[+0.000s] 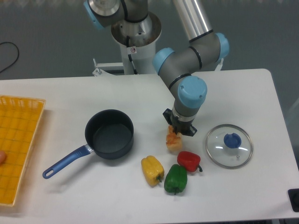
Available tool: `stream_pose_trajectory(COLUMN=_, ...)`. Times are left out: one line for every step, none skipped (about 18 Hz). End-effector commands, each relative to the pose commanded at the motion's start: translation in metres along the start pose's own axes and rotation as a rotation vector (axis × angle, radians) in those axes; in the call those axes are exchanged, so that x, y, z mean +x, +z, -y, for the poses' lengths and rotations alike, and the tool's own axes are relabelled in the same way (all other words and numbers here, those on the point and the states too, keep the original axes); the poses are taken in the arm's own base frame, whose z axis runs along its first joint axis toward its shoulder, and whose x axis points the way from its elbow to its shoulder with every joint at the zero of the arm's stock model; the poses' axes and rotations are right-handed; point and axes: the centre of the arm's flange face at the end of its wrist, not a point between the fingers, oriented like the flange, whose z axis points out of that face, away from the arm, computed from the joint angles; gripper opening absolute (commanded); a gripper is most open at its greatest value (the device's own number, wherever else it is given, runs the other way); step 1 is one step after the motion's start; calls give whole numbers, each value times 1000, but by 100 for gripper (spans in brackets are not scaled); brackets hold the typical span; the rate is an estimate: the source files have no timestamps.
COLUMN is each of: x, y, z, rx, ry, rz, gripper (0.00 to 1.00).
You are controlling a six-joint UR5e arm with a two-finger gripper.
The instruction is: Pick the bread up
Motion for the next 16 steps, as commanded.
stream_pose_trajectory(x=-3, y=-6, z=-2, rx=-5, ry=40, rz=-7, gripper=10)
stream_pose_trajectory(x=-5, y=-12, z=-3, rx=-8, ry=80, rz=-20, gripper=9)
stream_pose_trajectory(x=-5, y=-23, z=-5, rx=-7, ry=120, rz=-22, gripper=7)
stream_pose_trajectory(x=-2, y=-37, z=-8, rx=-6, ry=152, rz=-15, gripper=6)
stream_pose_trajectory(x=-2, y=-47, z=-15, rx=-3, ry=166, rz=-8, gripper=6)
stream_pose_trajectory(x=-2, y=-52, z=-20, rx=-1, ry=180, rz=-1, gripper=6)
stream_pose_trajectory(x=-2, y=-54, z=-20, rx=-1, ry=209, rz=-1, gripper=7)
stream_pose_trajectory(x=-2, y=-54, z=-23, rx=0, ry=239, rz=-3, gripper=6)
stream_pose_trajectory(x=-2, y=-60, z=-26, rx=4, ry=261, rz=6, gripper=6)
stream_pose_trajectory(x=-2, y=-63, z=-28, rx=4, ry=278, rz=11, gripper=6)
stream_pose_trajectory(x=0, y=-65, z=-29, rx=1, ry=294, rz=10, gripper=6)
stream_pose_trajectory(x=-2, y=-66, z=-31, rx=0, ry=308, rz=13, gripper=6)
stream_pose_trajectory(x=-3, y=-70, z=-34, rx=-5, ry=320, rz=17, gripper=6)
stream_pose_trajectory(x=-3, y=-75, z=-35, rx=-8, ry=337, rz=20, gripper=6)
stream_pose_trajectory(x=-5, y=-79, z=-37, rx=-17, ry=355, rz=19, gripper=7)
stream_pose_trajectory(x=-8, y=-82, z=-42, rx=-31, ry=377, rz=15, gripper=7)
